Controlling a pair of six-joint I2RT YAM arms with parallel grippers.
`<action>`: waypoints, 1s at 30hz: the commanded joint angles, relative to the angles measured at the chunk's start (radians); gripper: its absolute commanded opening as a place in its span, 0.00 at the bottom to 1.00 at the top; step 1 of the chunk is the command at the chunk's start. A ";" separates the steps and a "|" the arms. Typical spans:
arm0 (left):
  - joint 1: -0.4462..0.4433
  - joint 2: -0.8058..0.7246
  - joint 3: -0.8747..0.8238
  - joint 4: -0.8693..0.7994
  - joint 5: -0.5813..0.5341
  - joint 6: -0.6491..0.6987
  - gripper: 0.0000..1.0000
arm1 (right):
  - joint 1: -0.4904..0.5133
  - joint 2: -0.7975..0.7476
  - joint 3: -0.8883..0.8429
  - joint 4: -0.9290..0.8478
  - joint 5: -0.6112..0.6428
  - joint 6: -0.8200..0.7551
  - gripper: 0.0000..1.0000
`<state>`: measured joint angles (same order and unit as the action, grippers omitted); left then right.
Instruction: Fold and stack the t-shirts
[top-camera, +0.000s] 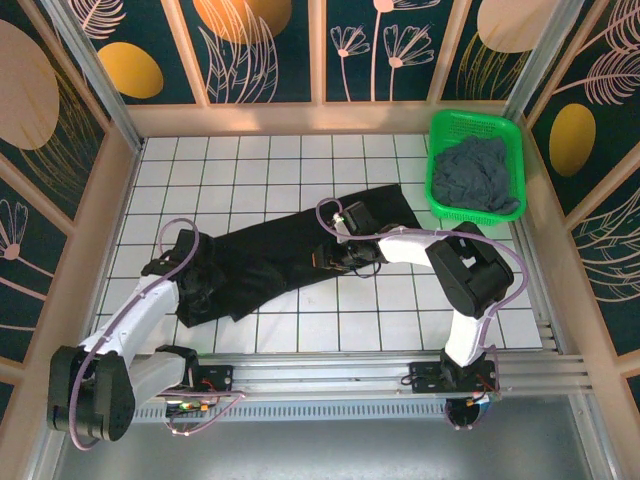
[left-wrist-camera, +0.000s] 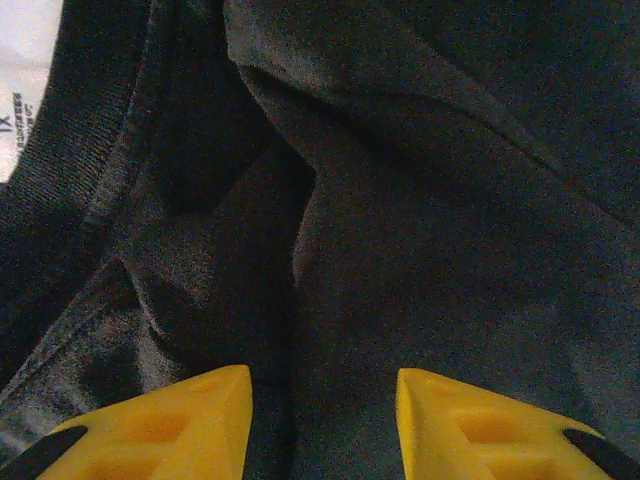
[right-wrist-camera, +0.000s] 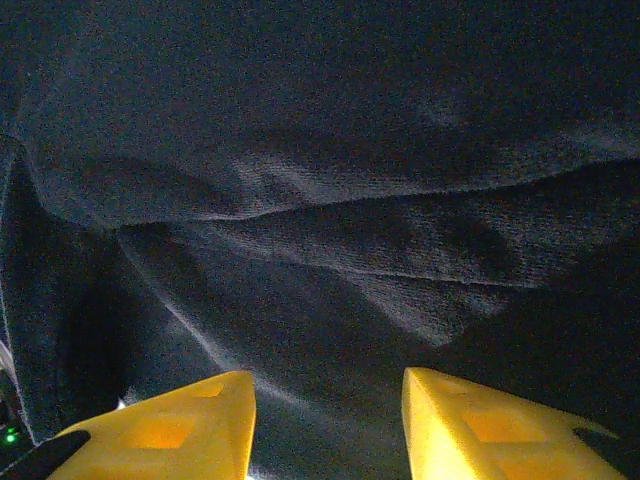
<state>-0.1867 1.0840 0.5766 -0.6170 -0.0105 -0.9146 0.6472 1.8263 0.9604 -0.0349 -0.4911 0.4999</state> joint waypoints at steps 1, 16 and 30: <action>0.006 0.004 -0.039 0.082 0.034 -0.027 0.40 | -0.003 0.002 0.008 -0.021 0.006 0.005 0.44; 0.005 0.021 0.009 0.074 0.029 -0.011 0.12 | -0.003 0.011 0.014 -0.024 0.013 0.006 0.44; 0.006 -0.017 0.100 -0.080 -0.080 0.027 0.00 | -0.003 0.016 0.017 -0.038 0.012 -0.004 0.43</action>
<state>-0.1867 1.0729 0.6403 -0.6224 -0.0238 -0.9192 0.6472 1.8271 0.9607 -0.0357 -0.4908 0.5030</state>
